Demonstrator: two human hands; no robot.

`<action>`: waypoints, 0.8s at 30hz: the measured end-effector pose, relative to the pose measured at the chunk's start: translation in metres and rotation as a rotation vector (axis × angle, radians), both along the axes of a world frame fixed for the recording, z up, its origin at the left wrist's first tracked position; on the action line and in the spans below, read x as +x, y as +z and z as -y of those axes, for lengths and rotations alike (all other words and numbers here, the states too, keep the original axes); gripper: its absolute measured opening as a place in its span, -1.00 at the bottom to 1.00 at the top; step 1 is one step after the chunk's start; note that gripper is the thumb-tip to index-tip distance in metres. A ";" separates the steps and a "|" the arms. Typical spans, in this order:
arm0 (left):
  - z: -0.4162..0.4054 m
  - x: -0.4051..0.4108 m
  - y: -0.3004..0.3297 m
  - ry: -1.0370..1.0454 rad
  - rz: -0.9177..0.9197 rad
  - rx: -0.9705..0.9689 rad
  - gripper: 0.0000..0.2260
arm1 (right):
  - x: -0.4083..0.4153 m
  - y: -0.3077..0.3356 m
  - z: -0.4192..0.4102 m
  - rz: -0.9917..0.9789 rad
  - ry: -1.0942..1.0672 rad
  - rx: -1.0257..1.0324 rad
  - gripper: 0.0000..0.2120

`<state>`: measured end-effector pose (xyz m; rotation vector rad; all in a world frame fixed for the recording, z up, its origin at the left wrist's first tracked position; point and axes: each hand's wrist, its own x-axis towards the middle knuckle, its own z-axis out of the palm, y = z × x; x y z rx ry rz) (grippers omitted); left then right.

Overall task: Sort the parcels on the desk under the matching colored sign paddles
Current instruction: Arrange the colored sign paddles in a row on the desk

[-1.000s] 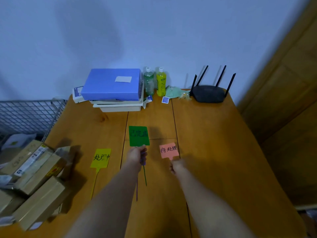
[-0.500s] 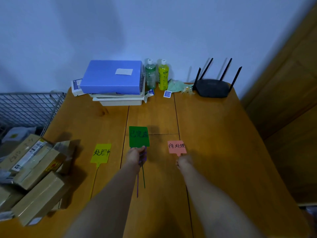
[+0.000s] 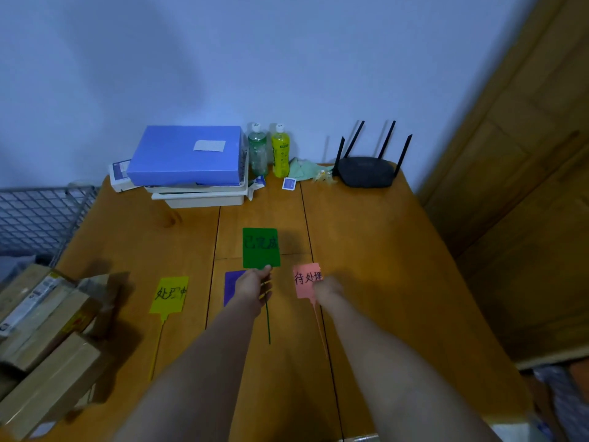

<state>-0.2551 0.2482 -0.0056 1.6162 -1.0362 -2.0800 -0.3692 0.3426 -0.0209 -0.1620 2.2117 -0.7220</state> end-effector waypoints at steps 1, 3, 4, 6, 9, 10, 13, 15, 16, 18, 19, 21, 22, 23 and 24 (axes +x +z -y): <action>-0.003 -0.004 0.005 -0.015 -0.020 0.002 -0.94 | -0.001 0.006 0.001 -0.002 0.015 -0.024 -0.71; -0.009 -0.012 0.016 -0.065 -0.074 0.005 -0.93 | -0.002 0.024 0.001 0.027 0.002 -0.108 -0.72; -0.010 -0.017 0.021 -0.090 -0.100 0.006 -0.91 | -0.003 0.033 0.002 0.044 -0.020 -0.145 -0.71; -0.013 -0.027 0.031 -0.124 -0.135 0.015 -0.87 | -0.001 0.048 0.001 0.032 -0.022 -0.221 -0.71; -0.022 -0.044 0.043 -0.152 -0.176 0.022 -0.86 | 0.006 0.064 -0.007 -0.017 0.004 -0.281 -0.86; -0.027 -0.050 0.046 -0.170 -0.183 0.019 -0.85 | 0.007 0.067 -0.012 -0.018 -0.012 -0.312 -0.90; -0.044 -0.064 0.052 -0.221 -0.215 0.016 -0.81 | 0.004 0.072 -0.026 -0.014 -0.081 -0.431 -0.84; -0.053 -0.072 0.051 -0.255 -0.225 0.012 -0.81 | -0.001 0.075 -0.036 -0.068 -0.075 -0.463 -0.74; -0.057 -0.074 0.051 -0.267 -0.222 0.009 -0.82 | -0.004 0.075 -0.041 -0.092 -0.066 -0.462 -0.71; -0.064 -0.079 0.050 -0.264 -0.209 -0.002 -0.83 | -0.012 0.076 -0.050 -0.122 -0.047 -0.460 -0.70; -0.068 -0.082 0.050 -0.259 -0.202 -0.008 -0.83 | -0.017 0.075 -0.054 -0.131 -0.036 -0.464 -0.69; -0.075 -0.090 0.052 -0.258 -0.189 0.002 -0.84 | -0.028 0.076 -0.060 -0.157 -0.002 -0.460 -0.67; -0.078 -0.095 0.054 -0.257 -0.190 0.012 -0.84 | -0.033 0.076 -0.062 -0.170 0.017 -0.457 -0.66; -0.081 -0.100 0.055 -0.249 -0.190 0.018 -0.84 | -0.038 0.076 -0.065 -0.185 0.034 -0.458 -0.66; -0.085 -0.107 0.057 -0.241 -0.186 0.021 -0.84 | -0.045 0.077 -0.069 -0.195 0.050 -0.457 -0.65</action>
